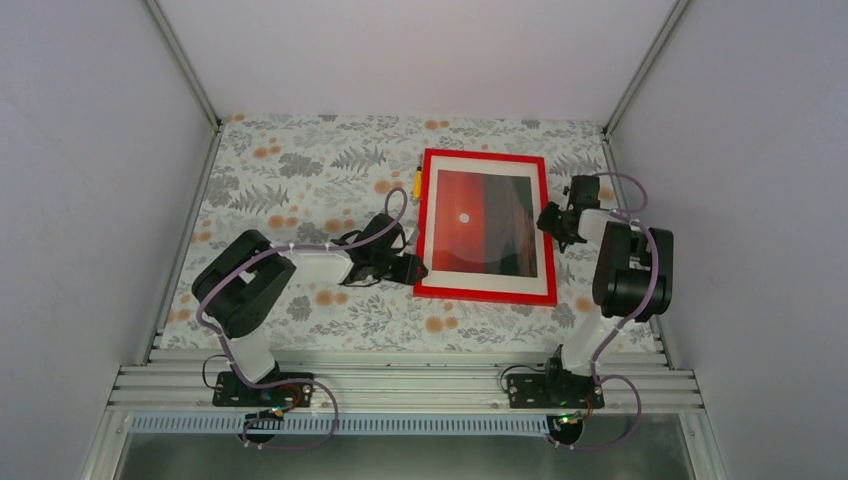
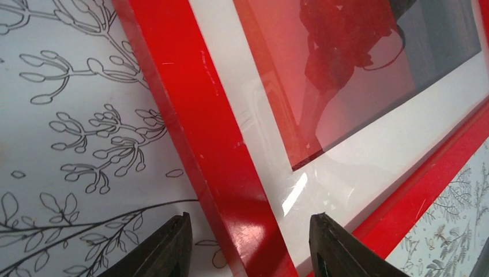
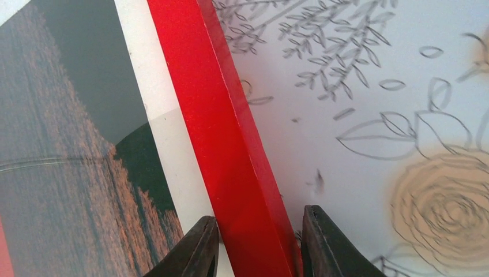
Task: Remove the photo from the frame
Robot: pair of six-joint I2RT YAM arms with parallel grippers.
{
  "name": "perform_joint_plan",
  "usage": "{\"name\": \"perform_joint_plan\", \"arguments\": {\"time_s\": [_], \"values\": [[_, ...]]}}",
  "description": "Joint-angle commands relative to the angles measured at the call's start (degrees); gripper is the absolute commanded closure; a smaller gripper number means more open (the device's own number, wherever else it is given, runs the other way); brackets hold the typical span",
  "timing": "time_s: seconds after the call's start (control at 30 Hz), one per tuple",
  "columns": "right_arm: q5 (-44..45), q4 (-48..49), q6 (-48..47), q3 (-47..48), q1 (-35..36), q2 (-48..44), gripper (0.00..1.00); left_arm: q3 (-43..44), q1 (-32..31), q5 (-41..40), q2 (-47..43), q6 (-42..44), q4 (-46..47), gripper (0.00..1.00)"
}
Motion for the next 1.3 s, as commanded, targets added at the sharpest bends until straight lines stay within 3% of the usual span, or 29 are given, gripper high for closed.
{"name": "perform_joint_plan", "arguments": {"time_s": [0.0,0.2,0.83,1.27], "values": [[-3.0,1.1,-1.7,2.7,1.5,3.4,0.71,2.4,-0.3,-1.3,0.8,0.5,1.0,0.50],[-4.4,-0.2,-3.5,7.6,5.2,7.4,0.74,2.2,0.0,-3.4,-0.1,1.1,-0.6,0.55],[-6.6,-1.6,-1.1,16.6,18.6,13.8,0.73,-9.6,7.2,-5.8,-13.4,1.3,-3.0,0.56],[-7.2,-1.2,2.8,16.4,21.7,12.7,0.73,-13.5,10.2,-7.1,-19.7,0.3,-4.4,0.56]]}}
